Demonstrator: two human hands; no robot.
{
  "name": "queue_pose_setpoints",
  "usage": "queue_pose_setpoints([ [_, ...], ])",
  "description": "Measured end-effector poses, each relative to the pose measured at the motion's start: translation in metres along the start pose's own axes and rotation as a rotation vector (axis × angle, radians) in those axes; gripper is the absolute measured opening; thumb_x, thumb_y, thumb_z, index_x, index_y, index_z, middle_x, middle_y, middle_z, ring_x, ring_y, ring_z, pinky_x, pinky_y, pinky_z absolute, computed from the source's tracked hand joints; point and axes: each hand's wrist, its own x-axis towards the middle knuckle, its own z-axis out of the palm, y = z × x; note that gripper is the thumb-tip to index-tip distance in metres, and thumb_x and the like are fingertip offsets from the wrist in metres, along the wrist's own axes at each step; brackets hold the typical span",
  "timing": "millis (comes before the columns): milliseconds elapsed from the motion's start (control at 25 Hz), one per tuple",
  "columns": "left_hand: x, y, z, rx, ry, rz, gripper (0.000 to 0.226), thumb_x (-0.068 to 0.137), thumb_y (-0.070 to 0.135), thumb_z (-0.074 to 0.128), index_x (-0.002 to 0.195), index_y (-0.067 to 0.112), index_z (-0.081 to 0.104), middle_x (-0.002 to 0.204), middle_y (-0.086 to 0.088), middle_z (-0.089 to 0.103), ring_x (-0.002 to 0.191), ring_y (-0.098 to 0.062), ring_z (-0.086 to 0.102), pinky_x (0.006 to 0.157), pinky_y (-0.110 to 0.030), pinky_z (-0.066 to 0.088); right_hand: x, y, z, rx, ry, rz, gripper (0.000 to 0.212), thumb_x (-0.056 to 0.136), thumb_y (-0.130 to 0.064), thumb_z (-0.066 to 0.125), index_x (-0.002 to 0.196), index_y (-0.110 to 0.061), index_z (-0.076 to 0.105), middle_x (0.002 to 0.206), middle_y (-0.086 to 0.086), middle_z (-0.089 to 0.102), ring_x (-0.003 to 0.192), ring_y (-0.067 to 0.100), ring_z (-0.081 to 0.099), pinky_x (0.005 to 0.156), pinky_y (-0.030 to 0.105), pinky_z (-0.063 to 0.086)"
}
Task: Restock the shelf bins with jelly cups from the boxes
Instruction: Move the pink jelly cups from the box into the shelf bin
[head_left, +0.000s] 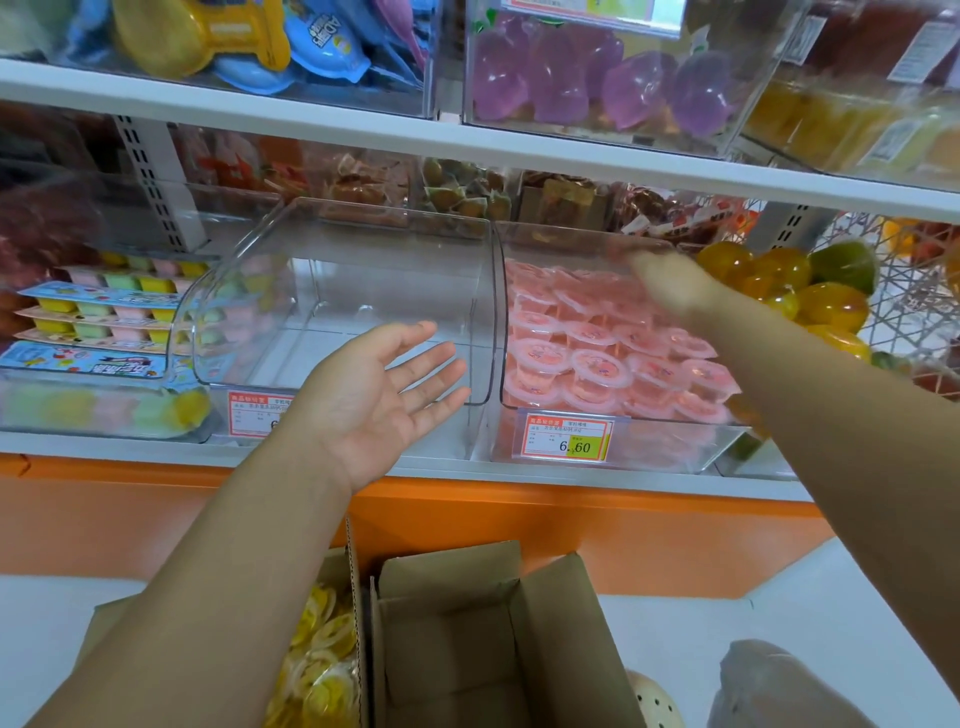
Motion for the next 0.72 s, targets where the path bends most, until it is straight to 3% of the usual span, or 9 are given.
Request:
queue_pose_setpoints([
  [120,-0.014,-0.001,-0.006,0.064,-0.040,-0.020,0.024,0.093,0.018,0.062,0.116,0.011,0.066,0.114,-0.013,0.073,0.102,-0.027,0.073,0.078,-0.039,0.062,-0.023,-0.002,-0.021,0.166,0.138,-0.048,0.041,0.099,-0.038,0.033,0.132,-0.029,0.056,0.132,-0.002,0.054,0.120,0.018,0.049,0.101,0.029,0.036],
  [240,-0.042,0.000,-0.027,0.151,-0.095,-0.036,0.023,0.095,0.019,0.058,0.115,0.012,0.066,0.111,-0.013,0.074,0.103,-0.026,0.072,0.083,-0.040,0.057,-0.068,-0.007,-0.027,0.340,0.229,-0.052,0.037,0.087,-0.048,0.038,0.107,-0.036,0.067,0.118,-0.008,0.066,0.113,0.013,0.058,0.104,0.042,0.042],
  [360,-0.077,-0.006,-0.058,0.228,-0.108,-0.084,0.022,0.096,0.020,0.054,0.114,0.012,0.066,0.111,-0.012,0.074,0.101,-0.025,0.072,0.083,-0.040,0.058,-0.135,-0.018,-0.008,0.457,0.389,-0.108,0.028,0.093,-0.033,0.040,0.099,-0.033,0.067,0.097,-0.006,0.071,0.095,0.012,0.065,0.088,0.035,0.051],
  [440,-0.097,-0.012,-0.076,0.273,-0.098,-0.116,0.020,0.098,0.021,0.053,0.111,0.013,0.065,0.110,-0.013,0.072,0.097,-0.025,0.071,0.079,-0.039,0.061,-0.182,-0.024,0.019,0.552,0.415,-0.128,0.029,0.097,-0.020,0.038,0.104,-0.017,0.066,0.088,0.000,0.068,0.080,0.014,0.063,0.073,0.031,0.050],
  [600,-0.130,-0.020,-0.113,0.343,-0.010,-0.165,0.014,0.100,0.023,0.050,0.104,0.017,0.062,0.118,-0.012,0.065,0.095,-0.023,0.065,0.082,-0.040,0.055,-0.241,-0.048,0.081,0.642,0.182,-0.064,0.025,0.098,-0.019,0.039,0.100,-0.014,0.063,0.090,0.012,0.064,0.069,0.019,0.058,0.064,0.033,0.050],
  [720,-0.142,-0.036,-0.151,0.437,0.116,-0.194,0.023,0.103,0.028,0.047,0.119,0.019,0.060,0.132,-0.008,0.058,0.110,-0.025,0.060,0.088,-0.041,0.050,-0.260,-0.062,0.142,0.573,-0.185,-0.040,0.022,0.103,-0.020,0.037,0.107,-0.015,0.059,0.102,0.012,0.060,0.071,0.018,0.058,0.063,0.029,0.047],
])
